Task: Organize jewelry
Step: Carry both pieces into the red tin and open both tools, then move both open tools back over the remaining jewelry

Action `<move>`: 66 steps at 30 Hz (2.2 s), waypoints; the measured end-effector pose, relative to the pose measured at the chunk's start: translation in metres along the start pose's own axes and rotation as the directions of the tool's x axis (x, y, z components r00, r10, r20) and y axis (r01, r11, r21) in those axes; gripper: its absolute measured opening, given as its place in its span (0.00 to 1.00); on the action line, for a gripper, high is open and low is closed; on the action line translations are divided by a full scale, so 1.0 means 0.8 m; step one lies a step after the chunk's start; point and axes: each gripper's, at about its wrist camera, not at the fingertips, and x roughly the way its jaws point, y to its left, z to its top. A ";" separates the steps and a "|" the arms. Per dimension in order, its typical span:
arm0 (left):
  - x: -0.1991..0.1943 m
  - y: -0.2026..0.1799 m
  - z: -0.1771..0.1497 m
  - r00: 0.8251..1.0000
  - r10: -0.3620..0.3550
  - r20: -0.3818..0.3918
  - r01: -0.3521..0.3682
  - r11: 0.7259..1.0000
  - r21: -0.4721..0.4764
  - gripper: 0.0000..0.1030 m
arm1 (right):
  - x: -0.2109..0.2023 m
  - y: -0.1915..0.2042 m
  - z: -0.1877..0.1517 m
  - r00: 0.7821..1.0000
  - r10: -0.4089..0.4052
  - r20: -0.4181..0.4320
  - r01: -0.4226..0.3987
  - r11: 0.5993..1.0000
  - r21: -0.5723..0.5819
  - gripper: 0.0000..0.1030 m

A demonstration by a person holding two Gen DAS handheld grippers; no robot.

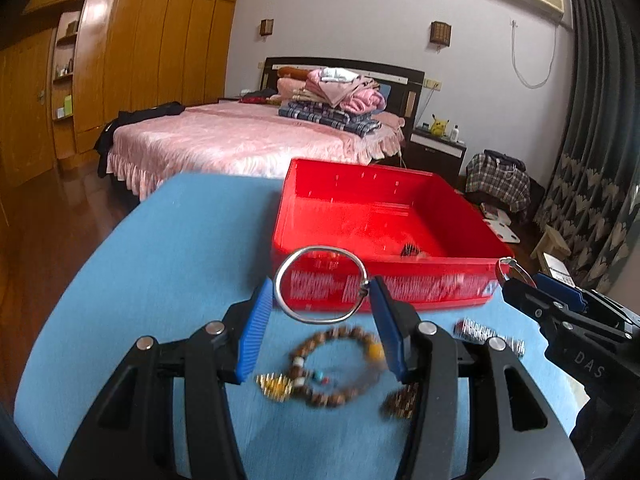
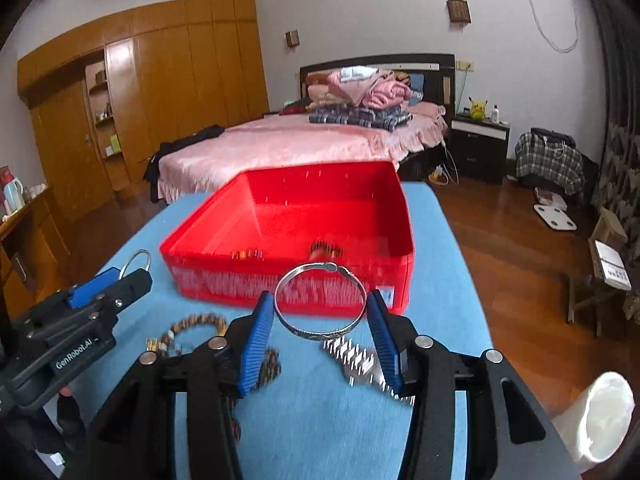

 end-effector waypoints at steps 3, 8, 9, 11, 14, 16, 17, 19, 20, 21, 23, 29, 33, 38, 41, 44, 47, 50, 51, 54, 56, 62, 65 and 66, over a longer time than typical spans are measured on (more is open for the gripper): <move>0.013 -0.005 0.019 1.000 -0.008 0.009 0.008 1.000 0.005 0.47 | 0.011 -0.003 0.023 1.000 0.003 0.016 -0.003 1.000 0.000 0.46; 0.039 -0.018 0.052 0.999 -0.015 0.034 0.014 1.000 0.023 0.47 | 0.032 -0.008 0.051 0.999 0.003 0.036 -0.002 1.000 -0.005 0.46; 0.046 -0.021 0.057 0.999 -0.014 0.034 0.013 1.000 0.027 0.47 | 0.036 -0.009 0.056 0.999 0.003 0.039 -0.003 1.000 -0.002 0.46; 0.060 -0.025 0.067 0.999 -0.017 0.036 0.015 0.999 0.037 0.47 | 0.046 -0.012 0.066 0.999 0.003 0.044 -0.003 1.000 0.001 0.46; 0.078 -0.029 0.077 0.999 -0.011 0.032 0.010 0.999 0.052 0.47 | 0.064 -0.015 0.075 0.999 -0.001 0.040 0.001 1.000 -0.005 0.46; 0.088 -0.027 0.079 1.000 -0.010 0.015 0.010 0.999 0.047 0.47 | 0.074 -0.018 0.078 0.999 0.002 0.034 -0.002 1.000 -0.002 0.46; 0.097 -0.025 0.080 1.000 -0.007 0.000 0.007 0.999 0.041 0.47 | 0.079 -0.020 0.079 0.999 0.003 0.034 -0.003 1.000 0.000 0.46; 0.104 -0.021 0.081 1.000 -0.009 -0.019 0.010 0.999 0.038 0.50 | 0.087 -0.021 0.078 1.000 0.000 0.029 0.000 1.000 0.000 0.51; 0.107 -0.020 0.082 1.000 -0.009 -0.025 0.010 0.999 0.039 0.62 | 0.090 -0.022 0.077 1.000 -0.003 0.026 0.003 1.000 0.001 0.55; 0.107 -0.018 0.083 1.000 -0.005 -0.025 0.006 0.999 0.041 0.70 | 0.090 -0.023 0.077 1.000 -0.007 0.029 0.007 1.000 0.000 0.60; 0.103 -0.012 0.083 1.000 -0.002 -0.009 0.002 0.999 0.049 0.72 | 0.085 -0.026 0.073 0.999 -0.019 0.041 0.019 1.000 -0.001 0.61; 0.073 0.003 0.080 1.000 -0.007 0.011 0.006 0.999 0.038 0.79 | 0.056 -0.036 0.057 0.997 -0.041 0.066 0.040 0.999 0.023 0.74; 0.041 0.020 0.067 1.000 0.011 0.028 -0.012 0.999 0.035 0.82 | 0.031 -0.037 0.036 0.996 -0.045 0.072 0.043 0.998 0.037 0.79; 0.000 0.038 0.038 0.998 0.044 0.046 -0.045 0.999 0.021 0.83 | 0.006 -0.036 0.002 0.997 -0.046 0.067 0.041 0.997 0.070 0.79; -0.018 0.042 0.018 0.997 0.056 0.051 -0.058 0.998 0.025 0.85 | -0.003 -0.027 -0.016 0.997 -0.049 0.059 0.045 0.997 0.063 0.80; -0.031 0.043 -0.002 0.997 0.059 0.043 -0.060 0.998 0.035 0.86 | -0.011 -0.018 -0.033 0.998 -0.047 0.053 0.044 0.997 0.057 0.82; -0.040 0.042 -0.023 0.998 0.058 0.033 -0.060 0.997 0.044 0.87 | -0.019 -0.007 -0.048 0.997 -0.054 0.050 0.053 0.998 0.032 0.85; -0.044 0.044 -0.040 0.999 0.048 0.012 -0.048 0.998 0.050 0.87 | -0.026 0.001 -0.063 0.998 -0.057 0.041 0.056 0.998 0.023 0.87; -0.045 0.043 -0.046 0.999 0.046 0.006 -0.046 0.997 0.055 0.87 | -0.027 0.002 -0.067 0.998 -0.056 0.036 0.055 0.998 0.025 0.87; -0.043 0.044 -0.060 0.999 0.048 -0.015 -0.046 0.996 0.074 0.87 | -0.031 0.005 -0.080 0.998 -0.055 0.024 0.054 0.998 0.020 0.87; -0.041 0.045 -0.067 0.998 0.052 -0.034 -0.049 0.996 0.078 0.87 | -0.032 0.003 -0.087 0.998 -0.058 0.015 0.058 0.998 0.018 0.87; -0.025 0.052 -0.075 0.995 0.059 -0.084 -0.055 0.997 0.052 0.87 | -0.033 -0.007 -0.096 0.998 -0.061 0.008 0.061 0.997 0.036 0.87; -0.014 0.054 -0.074 0.993 0.053 -0.110 -0.047 0.998 0.052 0.76 | -0.033 -0.008 -0.096 0.998 -0.058 0.013 0.058 0.997 0.042 0.87; -0.009 0.054 -0.073 0.991 0.045 -0.127 -0.039 0.998 0.048 0.73 | -0.032 -0.009 -0.097 0.998 -0.057 0.012 0.056 0.997 0.043 0.87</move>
